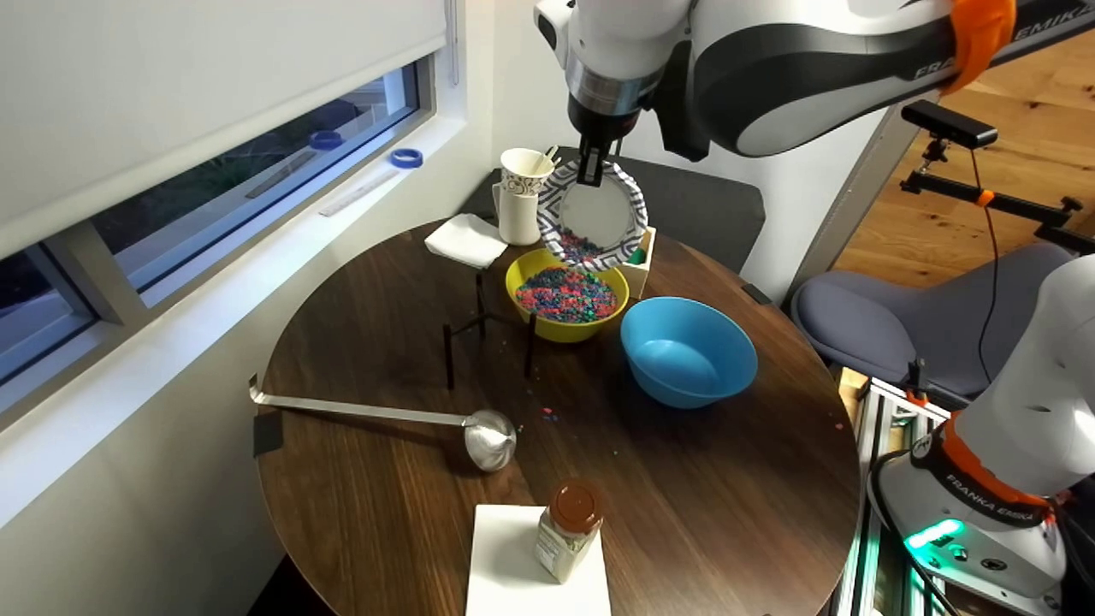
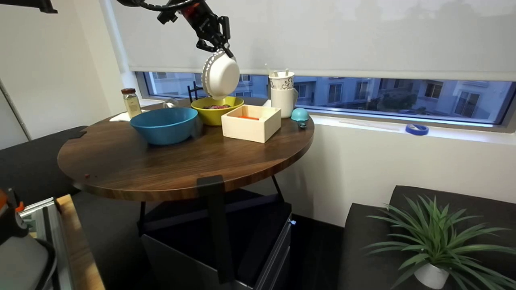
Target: Pour the contents of the white plate into the yellow bowl and then put the white plate on the tripod stand
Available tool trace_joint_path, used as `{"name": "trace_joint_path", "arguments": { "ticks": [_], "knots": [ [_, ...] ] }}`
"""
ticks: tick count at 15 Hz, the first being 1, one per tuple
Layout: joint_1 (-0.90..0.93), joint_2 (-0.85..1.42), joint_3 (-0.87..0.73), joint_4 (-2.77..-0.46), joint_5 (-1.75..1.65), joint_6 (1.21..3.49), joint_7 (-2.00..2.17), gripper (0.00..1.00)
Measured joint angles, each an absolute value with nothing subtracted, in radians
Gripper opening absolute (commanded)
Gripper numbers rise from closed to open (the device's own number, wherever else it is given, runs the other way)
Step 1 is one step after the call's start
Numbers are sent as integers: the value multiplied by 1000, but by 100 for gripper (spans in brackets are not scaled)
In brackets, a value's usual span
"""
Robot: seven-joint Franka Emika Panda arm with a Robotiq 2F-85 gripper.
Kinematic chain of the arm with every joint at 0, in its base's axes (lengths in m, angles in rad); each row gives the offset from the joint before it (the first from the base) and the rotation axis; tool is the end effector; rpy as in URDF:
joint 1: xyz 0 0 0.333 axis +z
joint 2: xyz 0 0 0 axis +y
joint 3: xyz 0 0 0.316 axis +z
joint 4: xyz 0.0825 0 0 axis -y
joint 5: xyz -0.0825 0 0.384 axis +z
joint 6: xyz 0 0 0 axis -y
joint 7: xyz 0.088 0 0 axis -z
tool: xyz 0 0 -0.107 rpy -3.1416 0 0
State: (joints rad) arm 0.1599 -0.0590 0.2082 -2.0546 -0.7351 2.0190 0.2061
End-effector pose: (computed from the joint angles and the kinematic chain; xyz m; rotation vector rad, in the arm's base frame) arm 0.5215 0.1609 0.4788 2.4130 0.5977 0.2707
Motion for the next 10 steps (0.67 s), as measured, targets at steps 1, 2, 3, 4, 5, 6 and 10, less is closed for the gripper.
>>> {"name": "trace_joint_path", "arguments": {
  "ticks": [1, 2, 3, 4, 5, 6, 10],
  "knots": [
    [166, -59, 213, -2047, -746, 1989, 208, 1],
    [172, -58, 219, -2040, -762, 1957, 213, 1],
    [177, -57, 225, -2033, -776, 1925, 216, 1],
    [182, -54, 231, -2024, -793, 1896, 219, 1],
    [188, -50, 237, -2014, -811, 1872, 224, 1],
    [194, -45, 242, -2005, -828, 1851, 230, 1],
    [220, -3, 259, -1963, -887, 1802, 244, 1]
  ]
}}
